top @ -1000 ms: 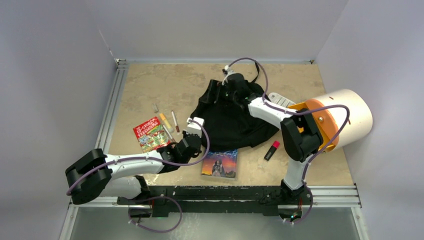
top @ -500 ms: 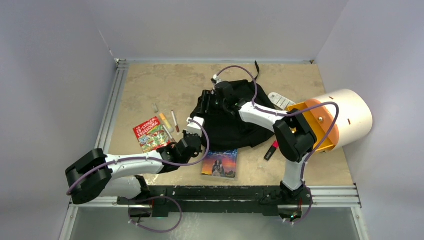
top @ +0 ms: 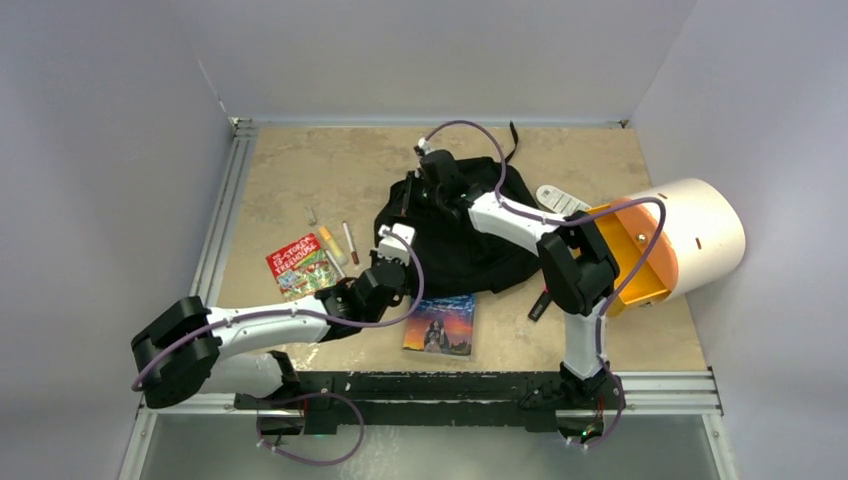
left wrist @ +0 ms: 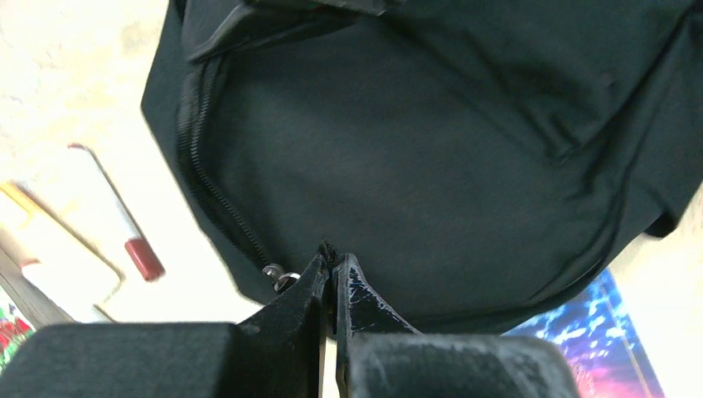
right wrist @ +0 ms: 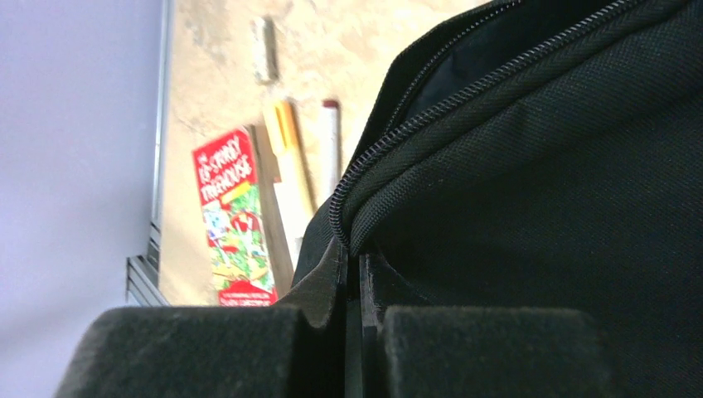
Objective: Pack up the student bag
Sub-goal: Unzip the student bag at the center of the board.
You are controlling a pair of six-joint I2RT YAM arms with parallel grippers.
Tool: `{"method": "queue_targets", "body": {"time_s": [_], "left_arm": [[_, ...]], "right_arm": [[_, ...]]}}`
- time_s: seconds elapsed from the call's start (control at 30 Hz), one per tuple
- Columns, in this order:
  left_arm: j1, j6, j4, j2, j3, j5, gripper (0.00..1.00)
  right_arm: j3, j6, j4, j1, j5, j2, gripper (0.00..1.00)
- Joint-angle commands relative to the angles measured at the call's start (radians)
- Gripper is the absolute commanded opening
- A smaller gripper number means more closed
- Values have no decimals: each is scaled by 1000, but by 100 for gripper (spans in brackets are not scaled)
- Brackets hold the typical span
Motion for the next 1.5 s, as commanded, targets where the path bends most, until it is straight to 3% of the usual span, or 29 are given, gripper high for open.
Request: {"method": "queue_targets", "body": {"time_s": [0.0, 0.17, 0.43, 0.8, 1.03, 1.47], "left_arm": [[-3, 76, 73, 36, 117, -11, 0], [-1, 94, 105, 94, 177, 19, 0], [-3, 37, 109, 126, 176, 63, 0], [-3, 0, 126, 93, 146, 93, 0], [-18, 23, 231, 177, 203, 179, 0], [-91, 66, 380, 362, 281, 218, 0]], "right_arm": [[163, 42, 52, -12, -33, 20, 0], [242, 99, 60, -37, -33, 40, 0], [211, 211, 181, -124, -58, -17, 0], [162, 205, 193, -141, -61, -50, 0], [195, 243, 201, -141, -82, -45, 0], [261, 220, 135, -141, -136, -39, 0]]}}
